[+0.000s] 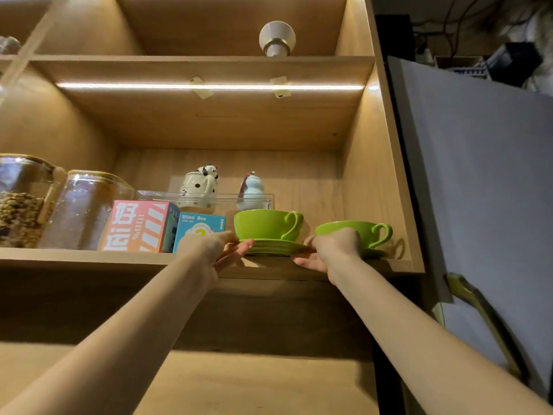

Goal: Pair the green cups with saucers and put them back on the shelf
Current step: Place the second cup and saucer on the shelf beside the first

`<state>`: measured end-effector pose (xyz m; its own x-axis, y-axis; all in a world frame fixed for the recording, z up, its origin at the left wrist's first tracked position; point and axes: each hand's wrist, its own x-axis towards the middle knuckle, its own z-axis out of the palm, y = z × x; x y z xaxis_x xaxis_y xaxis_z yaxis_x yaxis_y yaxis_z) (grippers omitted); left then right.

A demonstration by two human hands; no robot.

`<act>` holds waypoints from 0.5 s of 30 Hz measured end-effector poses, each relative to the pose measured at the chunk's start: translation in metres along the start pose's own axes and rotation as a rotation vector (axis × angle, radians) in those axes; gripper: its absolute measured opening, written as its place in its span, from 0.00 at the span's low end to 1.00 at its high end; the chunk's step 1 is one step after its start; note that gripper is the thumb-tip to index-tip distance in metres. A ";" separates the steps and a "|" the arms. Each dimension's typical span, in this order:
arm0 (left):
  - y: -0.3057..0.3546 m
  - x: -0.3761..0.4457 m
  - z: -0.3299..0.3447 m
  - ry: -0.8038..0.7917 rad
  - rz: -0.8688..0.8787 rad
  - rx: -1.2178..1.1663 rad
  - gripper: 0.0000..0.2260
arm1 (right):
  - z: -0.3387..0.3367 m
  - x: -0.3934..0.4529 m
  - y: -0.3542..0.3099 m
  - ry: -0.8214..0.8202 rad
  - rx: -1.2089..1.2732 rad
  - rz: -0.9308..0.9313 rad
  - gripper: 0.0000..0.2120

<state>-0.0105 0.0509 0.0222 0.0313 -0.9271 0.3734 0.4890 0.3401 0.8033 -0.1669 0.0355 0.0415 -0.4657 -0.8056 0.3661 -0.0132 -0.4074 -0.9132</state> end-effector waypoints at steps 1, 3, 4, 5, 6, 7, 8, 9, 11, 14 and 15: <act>-0.001 0.001 0.001 0.000 0.004 -0.011 0.08 | 0.001 0.001 0.001 0.004 -0.021 -0.023 0.15; -0.003 0.002 0.003 0.007 0.017 -0.037 0.08 | 0.004 -0.001 0.005 0.019 -0.103 -0.132 0.12; -0.004 0.002 0.003 0.013 0.023 -0.046 0.08 | 0.004 -0.003 0.007 0.052 -0.182 -0.208 0.12; -0.004 0.002 0.004 0.019 0.028 -0.053 0.09 | 0.003 -0.005 0.010 0.097 -0.265 -0.302 0.11; -0.004 0.001 0.005 0.021 0.030 -0.049 0.09 | 0.002 -0.006 0.012 0.136 -0.328 -0.396 0.12; -0.005 0.001 0.005 0.025 0.030 -0.039 0.09 | -0.001 -0.007 0.015 0.150 -0.369 -0.467 0.12; -0.005 0.000 0.004 0.030 0.033 -0.030 0.10 | -0.005 -0.009 0.016 0.156 -0.398 -0.519 0.12; -0.006 0.000 0.004 0.035 0.039 -0.029 0.10 | -0.011 -0.011 0.018 0.162 -0.423 -0.573 0.13; -0.007 -0.005 0.005 0.029 0.047 -0.045 0.09 | -0.023 -0.019 0.025 0.179 -0.457 -0.706 0.14; -0.012 -0.011 0.005 0.028 0.083 -0.106 0.09 | -0.036 -0.041 0.042 0.093 -0.601 -0.895 0.17; -0.016 -0.012 0.006 0.056 0.128 -0.101 0.08 | -0.037 -0.046 0.049 0.028 -0.692 -0.933 0.19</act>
<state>-0.0241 0.0572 0.0073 0.1460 -0.8857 0.4407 0.5633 0.4406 0.6990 -0.1788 0.0689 -0.0270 -0.0398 -0.3033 0.9521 -0.8383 -0.5084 -0.1970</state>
